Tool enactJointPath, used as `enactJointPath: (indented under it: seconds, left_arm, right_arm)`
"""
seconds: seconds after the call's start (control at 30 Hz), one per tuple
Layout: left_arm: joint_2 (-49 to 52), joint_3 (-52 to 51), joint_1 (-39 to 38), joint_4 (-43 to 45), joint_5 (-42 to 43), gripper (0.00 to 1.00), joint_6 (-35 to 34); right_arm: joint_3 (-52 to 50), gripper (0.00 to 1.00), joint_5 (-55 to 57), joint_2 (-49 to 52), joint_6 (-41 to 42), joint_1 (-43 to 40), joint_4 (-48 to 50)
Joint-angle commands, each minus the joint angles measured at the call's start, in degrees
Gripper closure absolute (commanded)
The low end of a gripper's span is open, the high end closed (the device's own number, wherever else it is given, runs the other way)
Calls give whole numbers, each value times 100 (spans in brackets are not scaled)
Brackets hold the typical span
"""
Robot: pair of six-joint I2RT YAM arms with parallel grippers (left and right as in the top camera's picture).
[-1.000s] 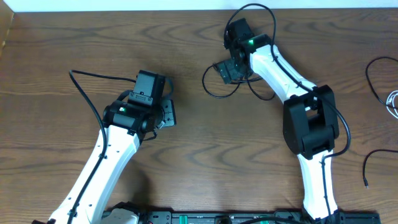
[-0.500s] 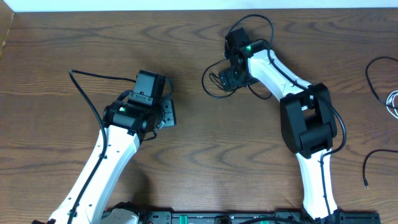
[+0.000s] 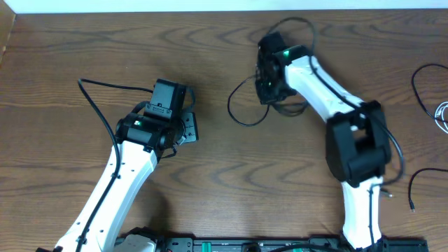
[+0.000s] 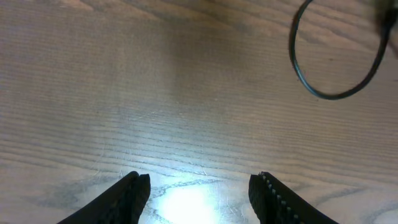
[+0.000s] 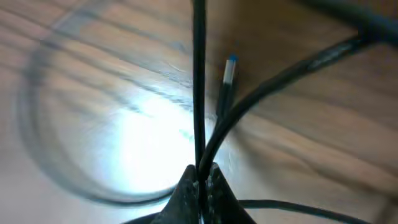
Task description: Untangle cables
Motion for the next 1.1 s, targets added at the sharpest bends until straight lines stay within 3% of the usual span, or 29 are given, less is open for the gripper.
enactJointPath:
  seconds: [0.0, 0.1, 0.17, 0.23, 0.37, 0.43, 0.53, 0.6, 0.67, 0.83, 0.93, 1.07]
  left_arm:
    - [28, 37, -2, -76, -31, 43, -74]
    - [28, 37, -2, -81, -31, 43, -72]
    - [28, 37, -2, -79, -31, 43, -74]
    - [28, 37, -2, -79, -31, 43, -74]
    - [28, 37, -2, -79, -31, 43, -74]
    - [28, 37, -2, -76, -31, 43, -74]
    - [28, 37, -2, -74, -31, 43, -74]
    - [28, 37, -2, -79, -31, 43, -74]
    - [28, 37, -2, -79, -31, 43, -74]
    - [28, 37, -2, -76, -33, 43, -74]
    - [28, 37, -2, -76, -33, 43, -72]
    - [28, 37, -2, -76, -33, 43, -74]
  right_arm:
    - [52, 98, 234, -1342, 101, -389, -92]
    - [52, 97, 1003, -2039, -214, -1069, -190]
    - [52, 96, 2052, -2422, -570, -2015, -85]
    - [52, 96, 2234, -2505, -573, -2529, 50]
    - [52, 98, 2063, -2527, -382, -3766, 286]
    - [48, 90, 627, -2527, -374, -4131, 286]
    - [44, 71, -979, -2527, -417, -4127, 55]
    - [33, 52, -1156, -2520, -522, -3869, -260]
    - [-59, 40, -1071, -2490, -789, -3552, -531]
    - [-942, 36, -684, -2455, -754, -3042, -304]
    - [-1888, 32, -632, -2446, -756, -2651, 636]
    - [-2677, 25, 310, -2435, -603, -2122, 2000]
